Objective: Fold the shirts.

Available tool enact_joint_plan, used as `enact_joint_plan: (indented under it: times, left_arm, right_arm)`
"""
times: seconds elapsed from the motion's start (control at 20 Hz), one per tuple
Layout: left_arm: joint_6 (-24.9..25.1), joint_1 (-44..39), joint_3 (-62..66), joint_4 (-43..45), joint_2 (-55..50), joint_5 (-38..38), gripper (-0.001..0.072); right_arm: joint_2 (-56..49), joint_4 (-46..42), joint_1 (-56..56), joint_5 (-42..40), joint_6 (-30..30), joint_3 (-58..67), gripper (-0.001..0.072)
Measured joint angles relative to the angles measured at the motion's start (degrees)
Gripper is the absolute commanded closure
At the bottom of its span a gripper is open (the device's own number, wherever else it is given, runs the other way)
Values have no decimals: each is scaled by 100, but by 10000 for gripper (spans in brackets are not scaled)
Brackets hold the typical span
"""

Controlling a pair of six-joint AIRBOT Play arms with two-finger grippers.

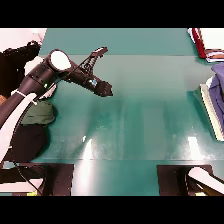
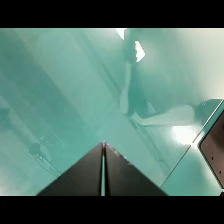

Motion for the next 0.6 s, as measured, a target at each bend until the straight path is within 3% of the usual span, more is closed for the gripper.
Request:
enact_joint_plan:
  times: [0.1,0.15,0.2,0.25,0.6]
  left_arm:
    - [0,0,0,-4,0,7,681]
    - [0,0,0,-4,0,9,681]
    - [0,0,0,-4,0,9,681]
    - [0,0,0,-7,0,9,681]
    - [0,0,0,-7,0,11,681]
  right_arm:
    - [2,74,920,-74,0,39,285]
    - [2,98,1333,-116,0,50,379]
    - [2,122,1746,-162,0,61,588]
    - [2,131,2098,-192,0,68,697]
    - [4,170,3504,-291,-133,79,696]
